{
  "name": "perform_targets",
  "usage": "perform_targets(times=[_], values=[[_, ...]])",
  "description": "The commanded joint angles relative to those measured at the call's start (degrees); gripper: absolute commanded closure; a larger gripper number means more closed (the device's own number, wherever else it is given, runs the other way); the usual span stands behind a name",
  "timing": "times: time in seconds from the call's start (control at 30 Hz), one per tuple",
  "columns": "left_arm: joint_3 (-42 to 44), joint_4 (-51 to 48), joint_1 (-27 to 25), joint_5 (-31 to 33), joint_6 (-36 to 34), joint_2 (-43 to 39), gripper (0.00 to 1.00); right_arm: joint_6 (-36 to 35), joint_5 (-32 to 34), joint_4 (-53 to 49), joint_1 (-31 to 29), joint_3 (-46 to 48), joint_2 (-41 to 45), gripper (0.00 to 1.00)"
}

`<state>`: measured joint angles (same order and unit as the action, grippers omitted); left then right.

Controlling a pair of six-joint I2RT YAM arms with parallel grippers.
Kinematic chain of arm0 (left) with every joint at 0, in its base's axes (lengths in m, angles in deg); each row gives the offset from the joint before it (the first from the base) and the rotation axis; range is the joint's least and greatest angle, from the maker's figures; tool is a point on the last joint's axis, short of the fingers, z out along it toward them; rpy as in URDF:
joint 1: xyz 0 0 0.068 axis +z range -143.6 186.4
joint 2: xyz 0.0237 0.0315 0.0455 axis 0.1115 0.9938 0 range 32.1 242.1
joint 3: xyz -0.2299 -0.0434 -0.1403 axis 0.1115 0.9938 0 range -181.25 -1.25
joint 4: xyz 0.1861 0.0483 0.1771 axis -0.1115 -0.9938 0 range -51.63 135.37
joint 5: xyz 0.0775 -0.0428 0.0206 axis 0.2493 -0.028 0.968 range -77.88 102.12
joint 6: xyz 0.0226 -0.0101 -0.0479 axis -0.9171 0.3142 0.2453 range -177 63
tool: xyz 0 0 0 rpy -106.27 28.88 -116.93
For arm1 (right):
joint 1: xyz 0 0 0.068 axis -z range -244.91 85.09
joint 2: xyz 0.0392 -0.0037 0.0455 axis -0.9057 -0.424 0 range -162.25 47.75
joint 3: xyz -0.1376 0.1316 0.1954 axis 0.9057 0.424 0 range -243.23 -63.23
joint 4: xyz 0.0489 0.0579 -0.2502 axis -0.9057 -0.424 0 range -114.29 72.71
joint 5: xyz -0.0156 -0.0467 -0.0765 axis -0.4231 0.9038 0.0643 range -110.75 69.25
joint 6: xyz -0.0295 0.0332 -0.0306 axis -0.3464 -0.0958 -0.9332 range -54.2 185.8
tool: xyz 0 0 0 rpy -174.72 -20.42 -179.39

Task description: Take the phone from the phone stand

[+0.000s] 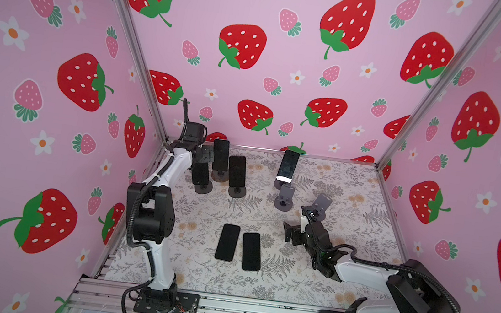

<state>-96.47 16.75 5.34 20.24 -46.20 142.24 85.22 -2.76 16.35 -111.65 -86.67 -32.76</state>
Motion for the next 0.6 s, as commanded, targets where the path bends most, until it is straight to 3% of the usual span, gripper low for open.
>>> perform_targets(times=[0.0, 0.57], values=[[2.4, 1.3, -0.6, 1.2, 1.2, 0.4, 0.11, -0.2, 1.1, 1.5, 0.1, -0.2, -0.5, 0.00], [4.0, 2.3, -1.9, 4.8, -1.5, 0.3, 0.28, 0.2, 1.9, -0.6, 0.1, -1.9, -1.8, 0.00]])
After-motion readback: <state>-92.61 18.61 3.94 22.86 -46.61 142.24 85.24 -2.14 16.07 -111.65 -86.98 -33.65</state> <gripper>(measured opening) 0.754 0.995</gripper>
